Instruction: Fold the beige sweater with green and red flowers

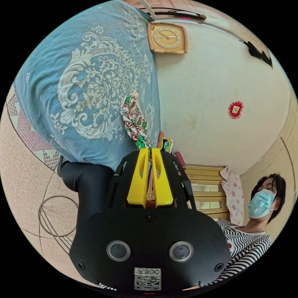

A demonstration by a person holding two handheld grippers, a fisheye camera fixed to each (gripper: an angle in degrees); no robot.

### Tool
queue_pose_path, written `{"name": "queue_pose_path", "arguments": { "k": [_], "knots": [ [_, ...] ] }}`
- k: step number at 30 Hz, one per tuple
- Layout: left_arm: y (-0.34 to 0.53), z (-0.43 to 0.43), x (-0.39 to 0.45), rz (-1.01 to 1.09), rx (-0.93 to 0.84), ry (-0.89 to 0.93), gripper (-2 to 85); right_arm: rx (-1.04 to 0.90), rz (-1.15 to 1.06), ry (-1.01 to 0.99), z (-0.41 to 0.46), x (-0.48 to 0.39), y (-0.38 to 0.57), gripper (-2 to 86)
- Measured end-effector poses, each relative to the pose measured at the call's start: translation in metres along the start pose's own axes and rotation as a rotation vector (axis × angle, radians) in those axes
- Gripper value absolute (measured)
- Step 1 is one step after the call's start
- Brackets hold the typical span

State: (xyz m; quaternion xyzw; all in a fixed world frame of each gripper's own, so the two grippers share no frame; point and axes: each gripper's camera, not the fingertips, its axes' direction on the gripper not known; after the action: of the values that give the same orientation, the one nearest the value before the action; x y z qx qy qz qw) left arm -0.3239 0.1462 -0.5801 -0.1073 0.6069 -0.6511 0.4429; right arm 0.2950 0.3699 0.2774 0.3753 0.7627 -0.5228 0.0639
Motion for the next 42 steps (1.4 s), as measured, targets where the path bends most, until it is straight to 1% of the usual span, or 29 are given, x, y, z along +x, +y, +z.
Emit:
{"name": "queue_pose_path", "arguments": {
  "k": [10,16,22,27,28,30,35,38,40,42],
  "knots": [
    [0.08,0.046,0.059,0.222,-0.098,0.07,1.8,0.088,-0.124,-0.102,-0.076,-0.058,0.176,0.5],
    [0.119,0.114,0.091,0.343,-0.191,0.153,1.7,0.196,-0.211,-0.145,-0.137,-0.091,0.278,0.5],
    [0.133,0.234,0.119,0.439,-0.323,0.128,1.6,0.337,-0.228,-0.142,-0.213,-0.102,0.343,0.5],
    [0.14,0.372,0.162,0.544,-0.428,0.146,1.6,0.464,-0.262,-0.101,-0.298,-0.121,0.366,0.3],
    [0.141,0.388,0.169,0.563,-0.436,0.147,1.6,0.493,-0.285,-0.086,-0.322,-0.13,0.37,0.3],
    [0.149,0.452,0.195,0.629,-0.462,0.172,1.6,0.544,-0.319,-0.051,-0.36,-0.148,0.377,0.3],
    [0.177,0.566,0.235,0.747,-0.491,0.239,1.7,0.66,-0.42,0.13,-0.47,-0.207,0.405,0.4],
    [0.204,0.631,0.235,0.787,-0.531,0.24,1.7,0.705,-0.423,0.206,-0.519,-0.219,0.426,0.5],
    [0.222,0.67,0.22,0.775,-0.576,0.215,1.7,0.728,-0.384,0.254,-0.543,-0.214,0.44,0.4],
    [0.248,0.723,0.184,0.725,-0.655,0.163,1.7,0.74,-0.326,0.272,-0.562,-0.197,0.455,0.4]
  ]
}}
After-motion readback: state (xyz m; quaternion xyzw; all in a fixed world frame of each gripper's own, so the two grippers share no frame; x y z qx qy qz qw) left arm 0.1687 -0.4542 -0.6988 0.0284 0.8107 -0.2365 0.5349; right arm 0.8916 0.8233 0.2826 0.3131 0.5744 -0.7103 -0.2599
